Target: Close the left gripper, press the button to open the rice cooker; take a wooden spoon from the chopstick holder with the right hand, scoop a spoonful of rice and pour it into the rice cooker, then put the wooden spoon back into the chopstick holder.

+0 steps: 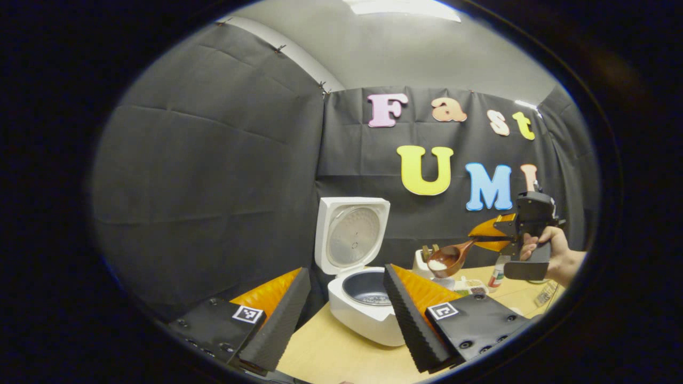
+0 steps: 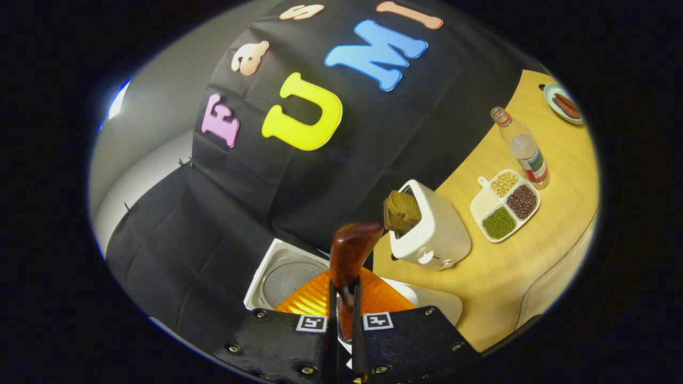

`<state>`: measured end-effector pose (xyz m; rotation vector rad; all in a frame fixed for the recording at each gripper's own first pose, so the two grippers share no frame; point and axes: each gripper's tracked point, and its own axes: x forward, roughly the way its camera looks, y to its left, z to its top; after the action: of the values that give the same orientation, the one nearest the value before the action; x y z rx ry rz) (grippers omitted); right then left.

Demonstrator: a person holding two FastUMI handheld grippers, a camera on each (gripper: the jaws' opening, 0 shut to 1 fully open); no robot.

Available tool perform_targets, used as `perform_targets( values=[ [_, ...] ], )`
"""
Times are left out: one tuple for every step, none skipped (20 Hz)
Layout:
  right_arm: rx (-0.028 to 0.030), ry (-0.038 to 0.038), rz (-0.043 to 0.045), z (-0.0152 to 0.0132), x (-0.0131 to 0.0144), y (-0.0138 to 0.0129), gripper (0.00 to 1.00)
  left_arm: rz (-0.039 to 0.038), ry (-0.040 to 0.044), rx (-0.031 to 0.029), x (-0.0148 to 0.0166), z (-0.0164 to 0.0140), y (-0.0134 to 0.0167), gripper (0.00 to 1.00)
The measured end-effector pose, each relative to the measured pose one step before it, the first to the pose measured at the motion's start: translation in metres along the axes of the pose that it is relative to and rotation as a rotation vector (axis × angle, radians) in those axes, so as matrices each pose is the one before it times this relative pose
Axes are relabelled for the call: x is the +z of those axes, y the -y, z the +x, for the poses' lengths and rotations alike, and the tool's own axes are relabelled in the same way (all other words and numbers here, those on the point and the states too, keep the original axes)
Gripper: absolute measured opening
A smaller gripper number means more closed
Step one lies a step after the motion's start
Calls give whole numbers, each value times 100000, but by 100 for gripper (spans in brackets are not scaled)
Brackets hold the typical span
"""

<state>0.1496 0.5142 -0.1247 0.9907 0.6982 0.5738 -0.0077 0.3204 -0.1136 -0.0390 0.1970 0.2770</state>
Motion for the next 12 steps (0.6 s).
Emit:
perform_targets(
  values=[
    [71,-1212,-1482,887,-776,-264,10,-128,-273,704,-201,-68,-370,96],
    [-232,-1049,-1880,807,-759,-249,10,-183,-376,760,-155,-51,-409,96],
    [-345,-968,-2010,941,-629,58,10,13,-529,955,-300,-69,-401,92],
    [-370,-697,-2380,686,-598,-139,10,69,-606,1043,-271,-9,-463,96],
    [-163,-507,-2324,712,-476,-135,10,-31,-471,977,-212,-77,-401,96],
    [-331,-784,-2335,776,-691,-120,10,-104,-284,856,-113,-124,-344,92],
    [-243,-988,-1958,672,-574,-70,10,-10,-167,703,-99,-316,-235,92],
    [22,-871,-1991,679,-606,-320,10,238,42,747,62,-111,-350,96],
    [195,-412,-2238,593,-439,-281,10,373,148,878,-247,-209,-363,96],
    [-20,-588,-2927,509,-447,-187,10,211,-472,878,-178,-117,-347,96],
    [-137,-689,-4062,430,-526,-235,10,-126,-624,864,-360,-44,-359,96],
    [-178,-446,-5533,446,-618,-403,10,-287,-658,861,-179,-80,-338,92]
  ],
)
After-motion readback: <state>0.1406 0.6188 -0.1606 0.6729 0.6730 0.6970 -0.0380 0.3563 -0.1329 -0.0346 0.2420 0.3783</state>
